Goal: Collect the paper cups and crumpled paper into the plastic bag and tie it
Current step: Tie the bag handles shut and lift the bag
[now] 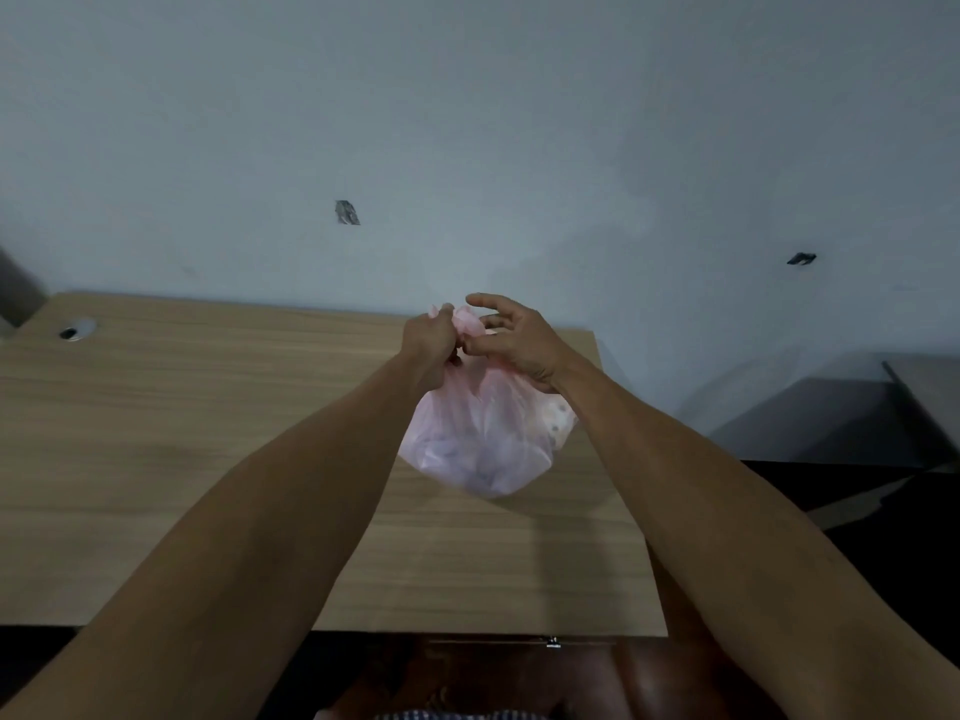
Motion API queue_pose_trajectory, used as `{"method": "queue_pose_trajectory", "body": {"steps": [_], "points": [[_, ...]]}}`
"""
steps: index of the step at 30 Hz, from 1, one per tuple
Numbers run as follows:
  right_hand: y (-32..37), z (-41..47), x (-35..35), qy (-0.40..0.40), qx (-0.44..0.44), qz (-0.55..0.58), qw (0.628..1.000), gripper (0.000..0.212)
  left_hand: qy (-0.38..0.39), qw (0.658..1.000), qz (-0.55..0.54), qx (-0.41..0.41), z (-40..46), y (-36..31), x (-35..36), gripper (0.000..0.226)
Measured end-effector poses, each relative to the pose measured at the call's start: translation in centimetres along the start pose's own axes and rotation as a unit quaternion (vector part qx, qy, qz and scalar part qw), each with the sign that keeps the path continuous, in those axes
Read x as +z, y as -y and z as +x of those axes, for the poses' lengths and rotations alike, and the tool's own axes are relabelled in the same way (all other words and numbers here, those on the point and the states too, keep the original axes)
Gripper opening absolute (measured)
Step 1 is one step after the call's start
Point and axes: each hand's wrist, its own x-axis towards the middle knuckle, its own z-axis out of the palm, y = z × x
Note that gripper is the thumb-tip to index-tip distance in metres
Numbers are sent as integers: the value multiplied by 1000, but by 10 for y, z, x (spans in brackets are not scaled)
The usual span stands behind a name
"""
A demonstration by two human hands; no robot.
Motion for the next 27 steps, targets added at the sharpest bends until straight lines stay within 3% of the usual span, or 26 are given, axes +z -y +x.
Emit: {"method": "queue_pose_trajectory", "body": {"steps": [3,6,10,15,17,18,21,22,25,27], "points": [[-3,-1,2,5,-9,24,1000,30,-8,1000,27,4,3,2,-2,25],[-4,3,3,-48,5,8,999,20,-1,998,62,25,-1,3,-4,33],[-5,11,5,-174,5,-61,983,28,48,993,92,60,-11,5,-2,39],[-7,22,-2,-250,39,-51,966,26,89,959,164,213,-20,15,-6,51],[-8,28,-5,-270,58,-77,958,26,102,927,232,277,-26,17,-5,49],[-7,31,-7,-279,72,-88,953,26,91,894,303,316,-27,17,-6,46],[-6,35,-13,-296,105,-96,945,19,43,753,488,438,-29,15,-12,35],[-5,35,-12,-293,104,-92,946,16,39,736,505,450,-29,13,-13,33],[-3,28,-5,-261,84,-101,956,39,23,761,509,400,-25,8,-10,41],[-3,24,-2,-232,55,-101,966,31,23,803,496,330,-20,0,-8,49]]}}
